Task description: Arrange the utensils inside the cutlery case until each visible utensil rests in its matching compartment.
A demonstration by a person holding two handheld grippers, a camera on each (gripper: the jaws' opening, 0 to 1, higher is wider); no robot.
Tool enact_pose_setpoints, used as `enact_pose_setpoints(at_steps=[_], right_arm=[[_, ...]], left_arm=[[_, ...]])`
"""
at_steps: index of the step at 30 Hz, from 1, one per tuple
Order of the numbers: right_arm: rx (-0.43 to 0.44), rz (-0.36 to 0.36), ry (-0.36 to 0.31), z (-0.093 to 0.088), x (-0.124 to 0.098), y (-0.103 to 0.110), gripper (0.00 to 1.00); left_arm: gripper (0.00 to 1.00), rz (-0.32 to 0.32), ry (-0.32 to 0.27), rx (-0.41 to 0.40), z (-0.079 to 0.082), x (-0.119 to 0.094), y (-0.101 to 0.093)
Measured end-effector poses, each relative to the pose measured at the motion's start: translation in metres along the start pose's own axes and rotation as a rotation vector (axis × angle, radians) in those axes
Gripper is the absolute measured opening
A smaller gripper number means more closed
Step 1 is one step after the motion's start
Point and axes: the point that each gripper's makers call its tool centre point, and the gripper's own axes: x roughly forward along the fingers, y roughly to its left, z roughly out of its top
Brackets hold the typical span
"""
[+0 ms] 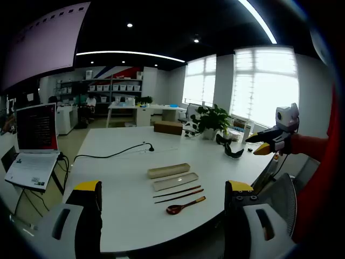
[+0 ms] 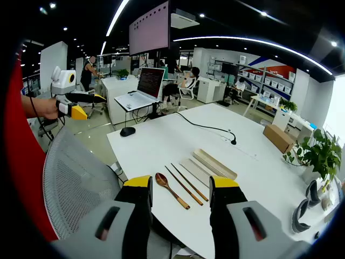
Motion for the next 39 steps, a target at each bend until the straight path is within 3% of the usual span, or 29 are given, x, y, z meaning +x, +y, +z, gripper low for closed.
enact_pose_setpoints(at_steps=[4,8,12,21,30,33,36,39], right_arm=[[0.029,-0.007,-0.045,0.004,-0.006,-0.002,0.63],[0.055,-0.031,-0.061,0.003,-0.008,-0.005,0.79],[0.057,-0.036,-0.052,-0.001,-0.009,-0.004,0.75],[0.053,-0.039,-0.055,0.000,-0.009,-0.001,0.77],[0.049,-0.040,-0.051,-0.001,-0.007,-0.001,0.78],[0.051,-0.037,-0.054,0.001,-0.006,0.000,0.79],[0.066,-0.027,-0.055,0.001,-0.003,0.002,0.86],[0.058,-0.017,-0.052,0.001,-0.001,0.005,0.90]], left_arm=[[1.00,-0.011,-0.036,-0.023,0.007,-0.003,-0.001],[1.00,0.004,-0.064,-0.052,0.014,-0.006,0.006],[1.00,0.009,-0.067,-0.065,0.014,-0.007,0.009],[1.00,0.016,-0.032,0.006,0.004,-0.008,0.006],[1.00,0.013,-0.031,-0.005,0.003,-0.009,0.006],[1.00,0.009,-0.044,0.005,0.008,-0.010,0.006],[1.00,0.004,-0.054,0.012,0.009,-0.010,0.006],[1.00,-0.039,-0.079,-0.007,0.010,-0.013,-0.001]])
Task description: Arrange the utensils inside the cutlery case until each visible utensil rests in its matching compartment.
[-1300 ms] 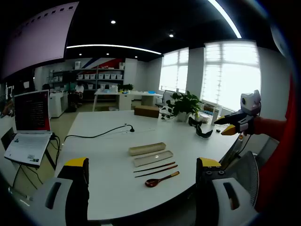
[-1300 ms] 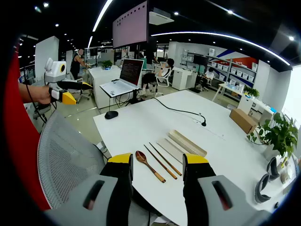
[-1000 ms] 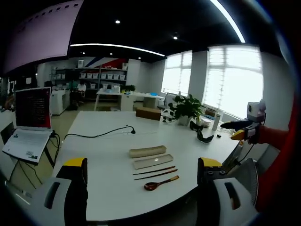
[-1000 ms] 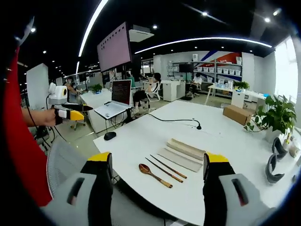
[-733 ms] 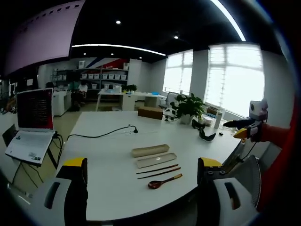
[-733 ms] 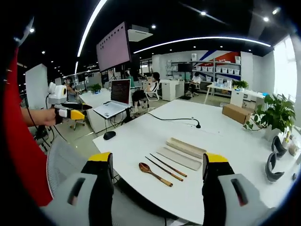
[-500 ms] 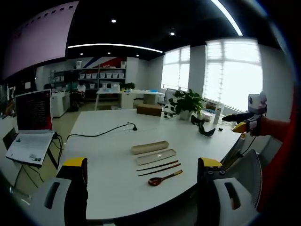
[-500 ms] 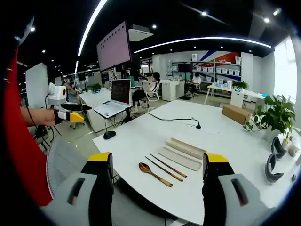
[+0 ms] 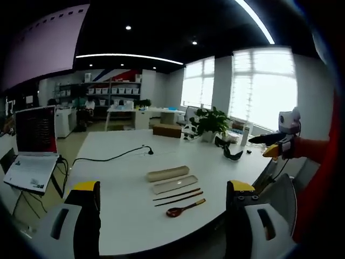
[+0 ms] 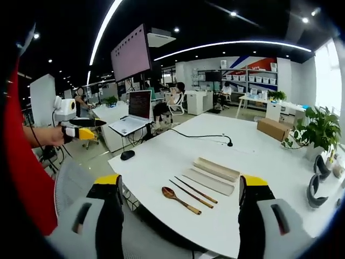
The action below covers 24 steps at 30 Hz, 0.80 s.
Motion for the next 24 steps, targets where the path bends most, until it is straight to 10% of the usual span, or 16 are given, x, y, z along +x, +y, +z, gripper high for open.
enact_pose_setpoints(at_steps=[11,24], right_arm=[[-0.001,-0.001,0.002,-0.001,0.007,0.000,0.91],[-0.054,-0.034,0.048,-0.001,0.016,-0.015,0.67]], left_arm=[[1.00,0.006,0.028,0.014,-0.010,0.000,0.002],[1.00,-0.020,0.025,0.000,-0.014,0.002,-0.008]])
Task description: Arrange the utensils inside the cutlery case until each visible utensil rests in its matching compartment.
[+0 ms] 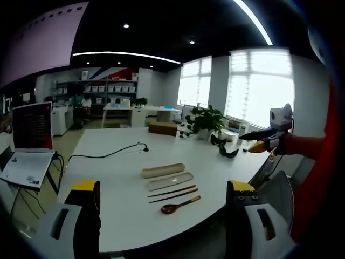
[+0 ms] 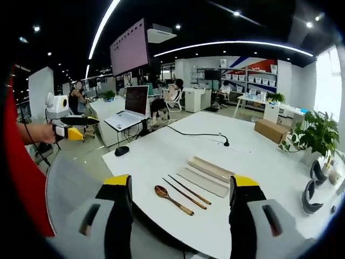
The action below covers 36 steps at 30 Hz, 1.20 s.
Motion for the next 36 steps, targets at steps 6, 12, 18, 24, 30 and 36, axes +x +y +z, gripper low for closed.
enact_pose_setpoints(at_steps=[6,12,18,24,30,36], right_arm=[[-0.024,-0.017,0.002,0.004,0.007,-0.011,0.53],[-0.074,-0.022,0.043,-0.003,0.014,-0.013,0.44],[-0.081,-0.007,0.077,-0.016,0.019,-0.006,0.41],[-0.107,0.017,0.090,-0.014,0.026,-0.007,0.41],[-0.134,0.038,0.106,-0.007,0.035,-0.010,0.32],[-0.175,0.063,0.139,-0.007,0.043,-0.007,0.31]], left_arm=[[0.98,-0.021,0.041,0.034,-0.007,0.003,-0.006],[0.96,-0.031,0.066,0.009,-0.011,0.006,-0.007],[0.95,-0.031,0.078,0.024,-0.014,0.006,-0.008],[0.95,-0.039,0.087,0.068,-0.014,0.006,-0.010],[0.95,-0.033,0.075,0.067,-0.012,0.005,-0.008],[0.95,-0.018,0.082,0.068,-0.014,0.003,-0.005]])
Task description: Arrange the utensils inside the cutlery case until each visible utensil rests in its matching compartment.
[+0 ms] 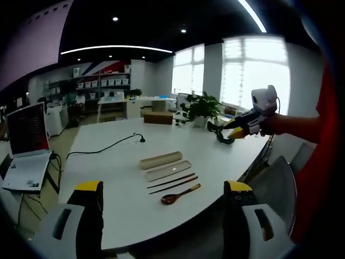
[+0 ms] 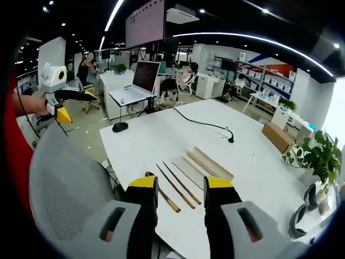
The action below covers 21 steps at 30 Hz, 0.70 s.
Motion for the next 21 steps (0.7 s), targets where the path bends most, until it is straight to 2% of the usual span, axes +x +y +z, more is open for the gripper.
enact_pose_setpoints(at_steps=[6,15,21], right_arm=[[-0.010,-0.023,0.019,-0.005,0.004,-0.003,0.33],[-0.017,-0.007,0.040,-0.009,0.012,-0.005,0.30],[0.083,-0.016,0.055,-0.019,0.022,-0.011,0.30]], left_arm=[[0.95,0.010,-0.005,-0.003,0.000,-0.002,0.001],[0.95,0.009,0.008,-0.008,-0.005,-0.003,0.002],[0.95,0.012,0.004,-0.015,-0.005,-0.002,0.003]])
